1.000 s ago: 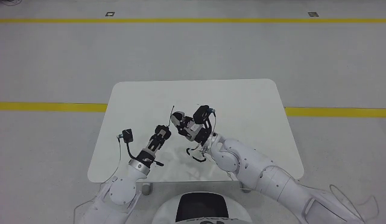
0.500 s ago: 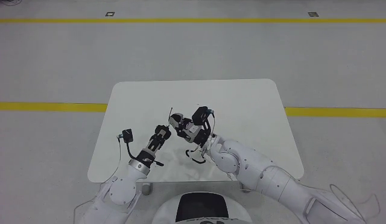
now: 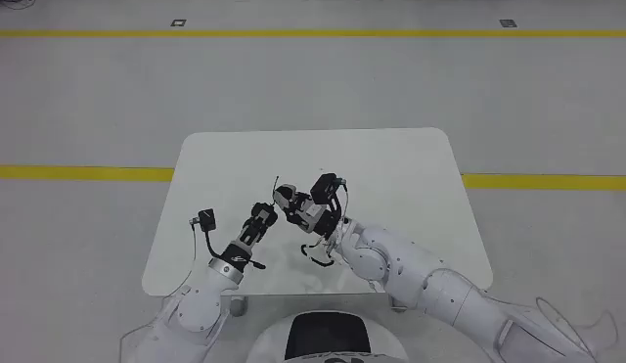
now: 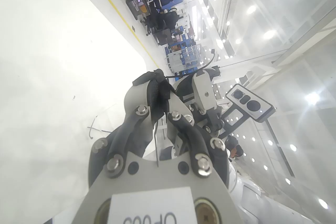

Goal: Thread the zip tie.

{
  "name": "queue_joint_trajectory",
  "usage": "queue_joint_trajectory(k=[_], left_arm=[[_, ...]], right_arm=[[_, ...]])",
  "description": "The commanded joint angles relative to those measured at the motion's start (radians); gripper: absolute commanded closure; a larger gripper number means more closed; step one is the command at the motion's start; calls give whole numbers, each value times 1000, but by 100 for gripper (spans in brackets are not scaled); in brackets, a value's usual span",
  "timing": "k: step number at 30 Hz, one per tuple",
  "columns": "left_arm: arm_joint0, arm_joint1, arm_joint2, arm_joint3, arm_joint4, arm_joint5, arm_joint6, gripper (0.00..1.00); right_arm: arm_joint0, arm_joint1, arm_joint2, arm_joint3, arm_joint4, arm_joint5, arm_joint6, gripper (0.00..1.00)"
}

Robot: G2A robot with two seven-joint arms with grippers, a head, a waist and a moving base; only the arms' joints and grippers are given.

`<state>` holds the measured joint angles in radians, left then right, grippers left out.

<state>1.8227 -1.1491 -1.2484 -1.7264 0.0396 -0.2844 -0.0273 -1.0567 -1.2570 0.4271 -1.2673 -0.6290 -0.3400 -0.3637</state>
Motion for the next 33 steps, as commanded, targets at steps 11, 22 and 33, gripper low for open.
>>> queue_joint_trajectory(k=[11, 22, 33], left_arm=[[0, 0, 0, 0, 0, 0, 0, 100], [0, 0, 0, 0, 0, 0, 0, 100], [0, 0, 0, 0, 0, 0, 0, 100]], right_arm=[[-8, 12, -4, 6, 68, 0, -24, 100], [-3, 28, -18, 3, 147, 0, -5, 100], [15, 33, -40, -3, 170, 0, -1, 100]])
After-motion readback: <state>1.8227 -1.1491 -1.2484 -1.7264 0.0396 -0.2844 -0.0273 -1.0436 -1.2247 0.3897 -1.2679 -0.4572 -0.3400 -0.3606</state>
